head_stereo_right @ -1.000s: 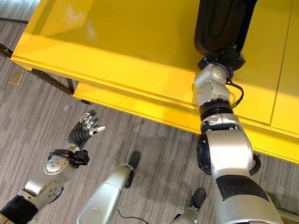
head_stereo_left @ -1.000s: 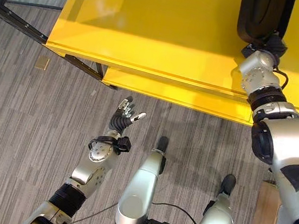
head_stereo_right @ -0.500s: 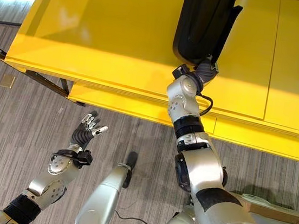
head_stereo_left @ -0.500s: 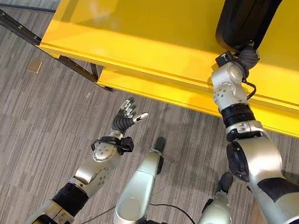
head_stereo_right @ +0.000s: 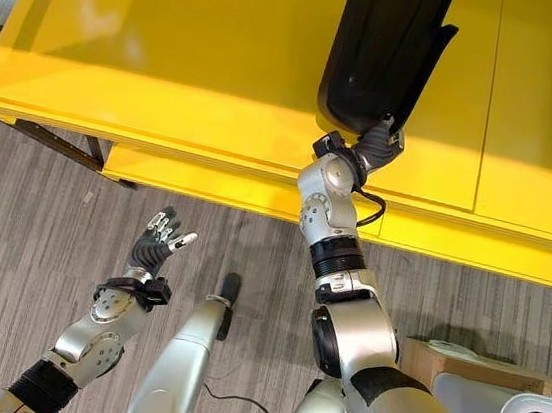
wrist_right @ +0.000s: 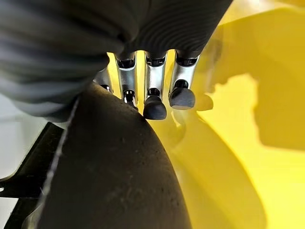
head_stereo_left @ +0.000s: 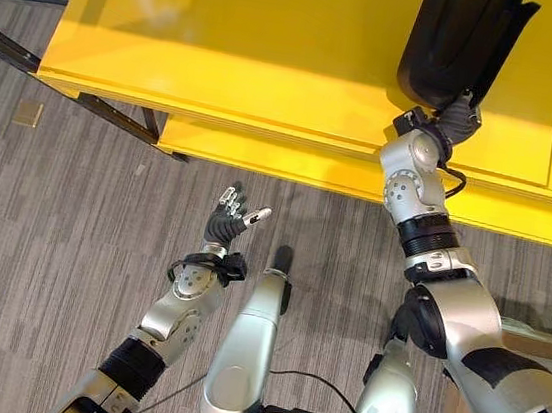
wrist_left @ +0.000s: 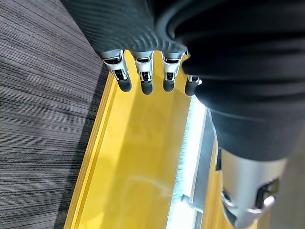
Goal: Move parts from the plastic box to the shelf.
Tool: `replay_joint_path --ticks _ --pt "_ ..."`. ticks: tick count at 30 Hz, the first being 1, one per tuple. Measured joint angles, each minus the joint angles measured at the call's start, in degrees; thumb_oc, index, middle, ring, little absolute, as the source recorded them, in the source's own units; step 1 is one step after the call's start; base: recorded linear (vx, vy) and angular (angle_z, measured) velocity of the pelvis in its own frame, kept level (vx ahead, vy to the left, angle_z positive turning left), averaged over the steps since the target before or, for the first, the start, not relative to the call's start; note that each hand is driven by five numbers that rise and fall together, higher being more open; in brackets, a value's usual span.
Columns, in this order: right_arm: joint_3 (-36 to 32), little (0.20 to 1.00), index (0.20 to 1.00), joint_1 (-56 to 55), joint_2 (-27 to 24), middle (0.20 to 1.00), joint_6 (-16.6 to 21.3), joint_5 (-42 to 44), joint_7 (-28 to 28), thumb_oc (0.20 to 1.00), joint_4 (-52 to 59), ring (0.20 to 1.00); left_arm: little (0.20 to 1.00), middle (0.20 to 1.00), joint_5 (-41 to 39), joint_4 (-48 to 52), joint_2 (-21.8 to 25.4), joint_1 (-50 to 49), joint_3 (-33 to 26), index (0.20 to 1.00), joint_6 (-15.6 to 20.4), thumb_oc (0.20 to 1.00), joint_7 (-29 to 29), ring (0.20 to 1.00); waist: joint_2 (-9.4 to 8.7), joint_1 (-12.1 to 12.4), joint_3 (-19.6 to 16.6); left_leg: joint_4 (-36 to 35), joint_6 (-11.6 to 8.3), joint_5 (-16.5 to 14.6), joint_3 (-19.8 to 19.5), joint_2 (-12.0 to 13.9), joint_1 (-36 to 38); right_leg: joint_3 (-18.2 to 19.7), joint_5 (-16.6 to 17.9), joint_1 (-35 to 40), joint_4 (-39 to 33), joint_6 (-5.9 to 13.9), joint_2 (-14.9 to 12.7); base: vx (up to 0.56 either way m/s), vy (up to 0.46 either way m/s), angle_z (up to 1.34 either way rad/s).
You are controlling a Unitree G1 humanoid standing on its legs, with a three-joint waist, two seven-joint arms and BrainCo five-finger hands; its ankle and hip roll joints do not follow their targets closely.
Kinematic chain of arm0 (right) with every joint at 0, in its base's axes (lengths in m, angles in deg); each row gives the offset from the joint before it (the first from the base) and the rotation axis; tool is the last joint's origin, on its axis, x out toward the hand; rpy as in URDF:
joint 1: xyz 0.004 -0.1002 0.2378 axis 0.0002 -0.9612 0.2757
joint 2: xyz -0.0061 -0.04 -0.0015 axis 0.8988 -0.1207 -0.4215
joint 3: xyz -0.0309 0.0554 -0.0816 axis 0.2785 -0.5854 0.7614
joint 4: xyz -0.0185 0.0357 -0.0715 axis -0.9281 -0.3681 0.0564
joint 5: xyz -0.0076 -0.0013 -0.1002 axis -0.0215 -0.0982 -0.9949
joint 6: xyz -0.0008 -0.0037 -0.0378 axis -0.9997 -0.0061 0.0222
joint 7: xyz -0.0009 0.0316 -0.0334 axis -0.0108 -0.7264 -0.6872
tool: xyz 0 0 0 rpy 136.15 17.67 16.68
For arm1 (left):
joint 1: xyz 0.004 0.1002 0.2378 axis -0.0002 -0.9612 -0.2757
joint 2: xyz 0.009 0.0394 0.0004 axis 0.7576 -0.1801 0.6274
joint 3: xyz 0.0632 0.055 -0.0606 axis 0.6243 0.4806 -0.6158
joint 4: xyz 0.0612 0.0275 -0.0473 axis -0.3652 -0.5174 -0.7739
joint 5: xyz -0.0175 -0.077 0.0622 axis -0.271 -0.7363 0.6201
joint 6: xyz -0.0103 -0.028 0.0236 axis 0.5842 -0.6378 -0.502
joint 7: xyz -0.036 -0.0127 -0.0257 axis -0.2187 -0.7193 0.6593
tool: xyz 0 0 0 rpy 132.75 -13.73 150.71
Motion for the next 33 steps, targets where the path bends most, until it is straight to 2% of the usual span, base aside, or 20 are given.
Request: replay_joint_path --ticks 12,28,33 --pt "-3.89 0.2 0.2 0.04 -5.98 0.2 -0.42 -2.8 -4.19 0.2 2.3 0.2 1.0 1.0 0.04 -0.01 -0.02 0.34 -0.1 1.0 -0.14 1.0 -0.01 1.0 -0.09 -0.35 2.6 0.04 0.05 -0.15 0.39 0.1 -0.03 0.8 0.03 -0.44 0.15 0.07 -0.01 0.0 0.0 0.0" --pt "-4.78 0.2 0.2 -1.08 -6.97 0.2 -1.56 -3.89 -5.27 0.2 1.35 0.2 1.0 1.0 0.06 -0.02 -0.07 0.46 -0.1 1.0 -0.16 1.0 0.01 1.0 -0.02 -1.26 2.64 -0.04 0.1 -0.16 0.99 0.4 0.67 1.42 0.14 -0.43 0.33 0.24 -0.01 0.0 -0.002 -0.01" --pt "-4.01 0.2 0.2 -1.04 -9.27 0.2 -2.9 -4.15 -5.17 0.2 -0.19 0.2 1.0 1.0 0.07 -0.03 -0.2 0.44 -0.13 1.0 -0.15 1.0 0.0 1.0 -0.01 -1.06 2.64 -0.04 0.1 -0.16 0.98 0.3 0.65 1.42 0.14 -0.43 0.33 0.24 -0.01 0.0 0.0 0.0"
